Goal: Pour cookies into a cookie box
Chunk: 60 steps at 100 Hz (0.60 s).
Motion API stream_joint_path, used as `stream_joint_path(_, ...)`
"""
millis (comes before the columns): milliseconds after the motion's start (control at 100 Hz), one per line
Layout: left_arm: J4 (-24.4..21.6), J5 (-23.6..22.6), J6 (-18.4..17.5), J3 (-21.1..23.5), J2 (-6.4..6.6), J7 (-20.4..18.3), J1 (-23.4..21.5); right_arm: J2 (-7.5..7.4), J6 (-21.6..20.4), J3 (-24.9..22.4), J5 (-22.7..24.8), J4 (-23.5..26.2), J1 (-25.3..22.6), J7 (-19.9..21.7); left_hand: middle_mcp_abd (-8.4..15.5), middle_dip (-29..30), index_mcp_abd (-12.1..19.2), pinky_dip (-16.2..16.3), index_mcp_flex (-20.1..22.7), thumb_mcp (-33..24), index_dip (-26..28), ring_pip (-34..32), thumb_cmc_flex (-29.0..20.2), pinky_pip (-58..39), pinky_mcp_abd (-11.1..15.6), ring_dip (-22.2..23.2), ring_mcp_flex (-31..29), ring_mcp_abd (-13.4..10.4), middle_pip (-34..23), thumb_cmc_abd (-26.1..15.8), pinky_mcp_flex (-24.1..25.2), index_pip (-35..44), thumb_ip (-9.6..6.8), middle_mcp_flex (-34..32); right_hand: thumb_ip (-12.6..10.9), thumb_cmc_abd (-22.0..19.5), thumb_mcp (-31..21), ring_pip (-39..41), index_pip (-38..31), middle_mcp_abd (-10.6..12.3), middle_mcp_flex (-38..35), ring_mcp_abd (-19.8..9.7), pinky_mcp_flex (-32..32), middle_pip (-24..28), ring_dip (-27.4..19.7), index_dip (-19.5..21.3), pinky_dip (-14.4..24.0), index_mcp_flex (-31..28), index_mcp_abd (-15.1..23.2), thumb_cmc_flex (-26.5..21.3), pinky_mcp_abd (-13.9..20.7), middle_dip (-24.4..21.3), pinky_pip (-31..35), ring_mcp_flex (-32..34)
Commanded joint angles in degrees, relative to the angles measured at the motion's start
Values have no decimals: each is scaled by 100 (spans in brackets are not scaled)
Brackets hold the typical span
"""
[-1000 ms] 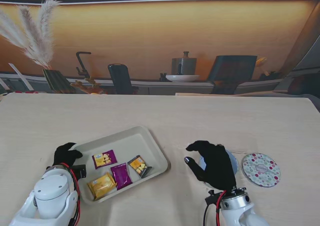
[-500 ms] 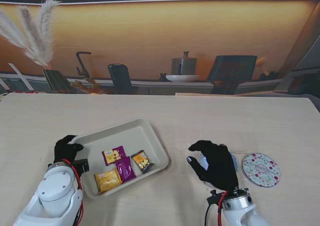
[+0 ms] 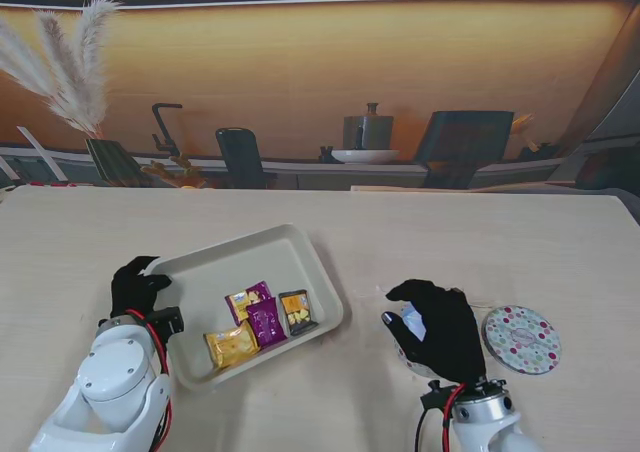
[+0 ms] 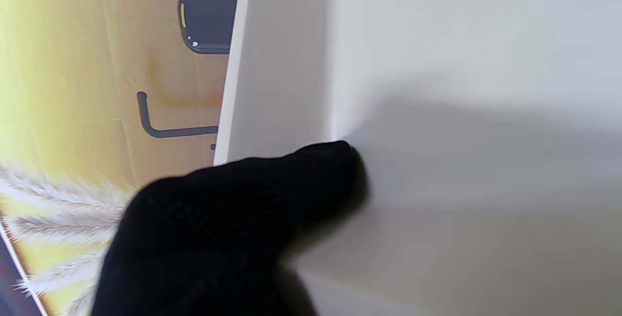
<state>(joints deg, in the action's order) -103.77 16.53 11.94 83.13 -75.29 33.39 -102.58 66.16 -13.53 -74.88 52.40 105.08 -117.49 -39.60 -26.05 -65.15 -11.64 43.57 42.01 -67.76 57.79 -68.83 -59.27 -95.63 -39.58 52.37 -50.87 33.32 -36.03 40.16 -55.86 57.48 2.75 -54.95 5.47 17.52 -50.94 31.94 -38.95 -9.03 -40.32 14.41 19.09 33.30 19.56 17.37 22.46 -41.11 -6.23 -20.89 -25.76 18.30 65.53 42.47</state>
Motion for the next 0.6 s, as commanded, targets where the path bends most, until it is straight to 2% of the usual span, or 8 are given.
stream_joint_path(0, -185, 13, -107, -41, -53, -40, -17, 21, -5, -16, 19, 53, -76, 14, 268, -283, 184, -83, 288, -628, 340, -1233, -307, -497, -41, 190, -843, -494, -1066, -436, -301, 857, -99, -607, -153, -17, 67, 29, 88, -23, -89, 121, -40, -41, -10, -42, -64, -87, 110, 114, -62, -20, 7, 68)
stream_joint_path(370, -691, -97, -107, -267, -75, 168, 26, 46, -10, -230, 131, 129, -308, -286, 280, -275, 208, -216, 304, -673, 360, -1286, -277, -578, -41, 188, -920, -540, -1101, -418, -398, 848, -117, -629, -151, 42, 53, 25, 96, -16, -93, 119, -64, -54, -11, -44, -56, -92, 115, 116, -79, -27, 13, 62)
stream_joint_path(590, -791, -253, -9, -555, -126, 369, 212, 62, -55, -328, 161, 141, -407, -431, 278, -270, 216, -249, 305, -682, 367, -1308, -272, -637, -41, 178, -960, -550, -1114, -413, -404, 848, -127, -640, -151, 49, 60, 24, 104, -16, -92, 128, -74, -54, -10, -44, -48, -88, 108, 124, -90, -27, 12, 55)
